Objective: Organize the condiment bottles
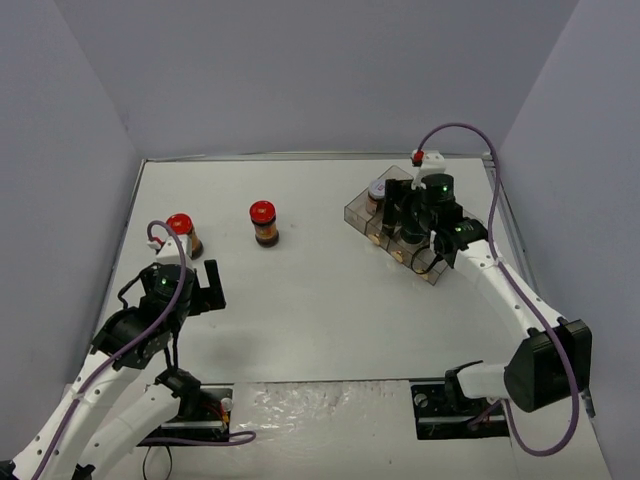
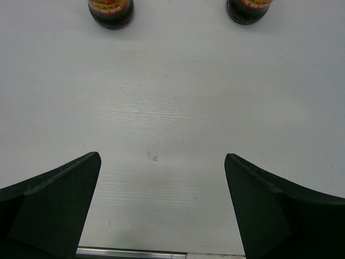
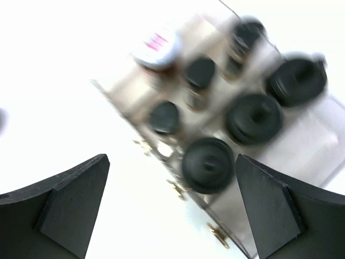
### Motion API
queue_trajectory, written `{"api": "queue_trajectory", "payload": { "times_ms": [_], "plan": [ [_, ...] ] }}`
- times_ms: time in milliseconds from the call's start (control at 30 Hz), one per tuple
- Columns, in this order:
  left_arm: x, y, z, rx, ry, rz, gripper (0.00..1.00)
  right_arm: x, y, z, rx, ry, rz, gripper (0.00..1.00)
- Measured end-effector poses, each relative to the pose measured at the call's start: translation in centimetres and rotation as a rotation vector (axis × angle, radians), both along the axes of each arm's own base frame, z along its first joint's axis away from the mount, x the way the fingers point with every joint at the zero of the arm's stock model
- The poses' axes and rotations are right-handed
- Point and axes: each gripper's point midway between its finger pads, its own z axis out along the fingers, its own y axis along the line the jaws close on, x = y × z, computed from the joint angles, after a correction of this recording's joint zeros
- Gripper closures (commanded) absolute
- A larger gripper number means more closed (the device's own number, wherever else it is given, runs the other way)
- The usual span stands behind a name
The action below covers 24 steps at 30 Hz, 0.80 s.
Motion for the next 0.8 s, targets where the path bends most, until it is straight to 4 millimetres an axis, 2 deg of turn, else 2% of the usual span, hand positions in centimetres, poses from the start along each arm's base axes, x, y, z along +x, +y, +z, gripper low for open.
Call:
{"api": "queue_trajectory", "payload": {
  "times_ms": [100,167,200,300,333,433,533,667,800],
  "plan": [
    [0.1,0.0,-0.1,0.004,0.007,-0.001,0.03,-0.2,4.6,5.5,0.026,-0.107,0.177,0.00],
    [0.1,-0.1,-0.3,0.006,0.015,-0.003,0.03,-0.3,7.5,8.3,0.045,-0.165,0.290,0.00],
    [0.1,-0.2,-0.4,0.007,0.019,-0.005,0.03,-0.4,9.1,9.4,0.050,-0.185,0.348,0.00],
    [0.1,-0.4,-0.6,0.006,0.031,-0.011,0.03,0.0,12.8,10.6,0.052,-0.211,0.479,0.00],
    [0.1,-0.4,-0.6,0.005,0.035,-0.014,0.03,-0.1,14.2,10.0,0.039,-0.188,0.527,0.00],
    [0.2,-0.6,-0.2,0.005,0.043,-0.017,0.03,1.7,18.4,8.5,0.019,-0.166,0.638,0.00],
    [0.5,-0.8,0.9,-0.005,0.031,-0.019,0.03,2.8,22.3,5.3,0.001,-0.112,0.741,0.00],
    [0.9,-1.1,2.4,-0.022,0.013,-0.020,0.03,3.9,26.1,1.5,-0.014,-0.056,0.836,0.00],
    [0.8,-1.1,2.8,-0.021,0.020,-0.019,0.03,3.8,28.7,-0.9,-0.013,-0.016,0.921,0.00]
  ]
}}
